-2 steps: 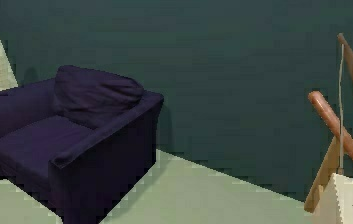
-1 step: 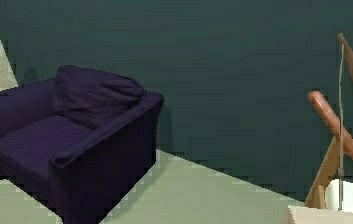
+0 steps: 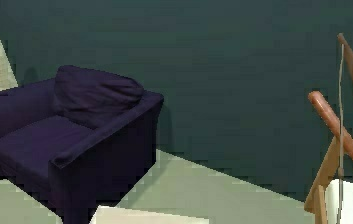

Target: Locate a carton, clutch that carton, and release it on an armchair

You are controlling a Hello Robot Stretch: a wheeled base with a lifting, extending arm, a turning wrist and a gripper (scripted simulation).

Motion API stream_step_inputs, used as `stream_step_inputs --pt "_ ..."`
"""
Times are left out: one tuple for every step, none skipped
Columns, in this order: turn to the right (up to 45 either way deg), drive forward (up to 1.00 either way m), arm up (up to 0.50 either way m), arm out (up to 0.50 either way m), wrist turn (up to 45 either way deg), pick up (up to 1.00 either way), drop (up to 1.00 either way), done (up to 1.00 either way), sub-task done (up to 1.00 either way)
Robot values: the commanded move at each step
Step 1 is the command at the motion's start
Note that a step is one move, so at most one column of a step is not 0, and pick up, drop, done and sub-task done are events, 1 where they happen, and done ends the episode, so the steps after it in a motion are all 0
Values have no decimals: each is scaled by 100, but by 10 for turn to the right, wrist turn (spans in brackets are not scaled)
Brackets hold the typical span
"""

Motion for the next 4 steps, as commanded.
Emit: stream_step_inputs --pt "-450 0 0 0 0 0 0 0 0" --pt "-420 0 0 0 0 0 0 0 0" --pt "0 40 0 0 0 0 0 0 0" --pt "240 0 0 0 0 0 0 0 0"
